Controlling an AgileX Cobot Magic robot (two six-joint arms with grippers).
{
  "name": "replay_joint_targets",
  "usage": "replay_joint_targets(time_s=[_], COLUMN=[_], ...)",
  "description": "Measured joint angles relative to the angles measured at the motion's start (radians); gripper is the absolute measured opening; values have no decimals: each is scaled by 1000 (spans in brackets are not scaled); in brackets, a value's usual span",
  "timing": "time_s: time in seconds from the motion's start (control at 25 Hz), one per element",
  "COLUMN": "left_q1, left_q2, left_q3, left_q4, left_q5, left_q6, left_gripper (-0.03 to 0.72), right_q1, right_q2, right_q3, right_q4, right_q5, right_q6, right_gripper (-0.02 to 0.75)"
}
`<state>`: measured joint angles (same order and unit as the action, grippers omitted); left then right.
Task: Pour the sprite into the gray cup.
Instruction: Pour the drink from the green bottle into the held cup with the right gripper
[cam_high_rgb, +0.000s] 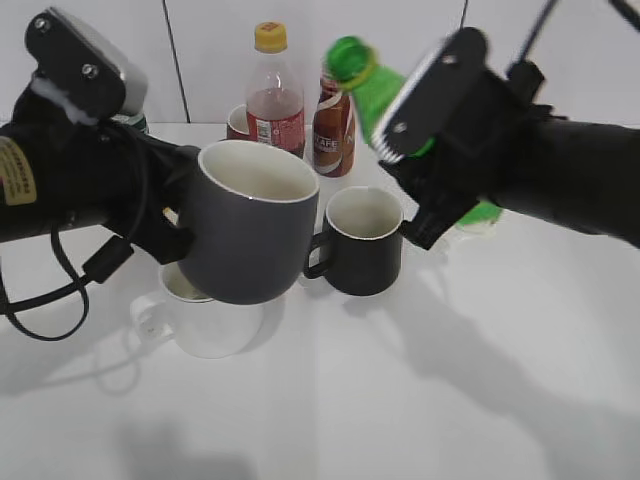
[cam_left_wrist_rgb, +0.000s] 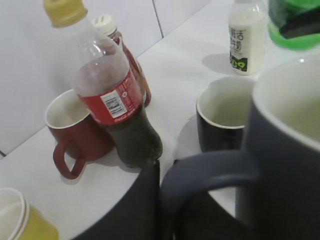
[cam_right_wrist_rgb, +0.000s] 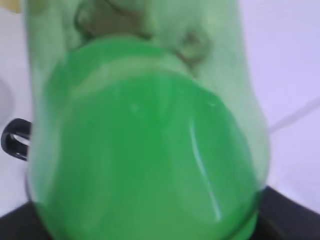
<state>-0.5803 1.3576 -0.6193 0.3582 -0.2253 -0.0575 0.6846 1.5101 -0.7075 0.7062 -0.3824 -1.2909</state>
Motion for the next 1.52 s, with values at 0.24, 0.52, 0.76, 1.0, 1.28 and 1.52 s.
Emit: replay_joint_targets(time_s=[0.24, 0.52, 0.76, 1.0, 1.28, 1.52], left_q1=[-9, -61, -73, -74, -74, -74], left_q2=[2, 2, 2, 3, 3, 3], left_q3=[-3, -3, -3, -3, -3, -3], left_q4=[-12, -17, -17, -18, -18, -18], left_q5=[2, 1, 0, -5, -6, -6], left_q6=[-1, -1, -1, -1, -1, -1], left_gripper=[45, 45, 45, 45, 45, 45], right_q1=[75, 84, 84, 85, 85, 85], right_q2=[0, 16, 38, 38, 38, 38], right_q3=[-8, -8, -8, -8, -8, -8], right_q4=[95, 107, 62, 0, -5, -5], right_q5=[-115, -261, -300, -310, -333, -333], right_q6=[-341, -558, -617, -627, -640, -641], right_gripper=[415, 415, 415, 415, 415, 415])
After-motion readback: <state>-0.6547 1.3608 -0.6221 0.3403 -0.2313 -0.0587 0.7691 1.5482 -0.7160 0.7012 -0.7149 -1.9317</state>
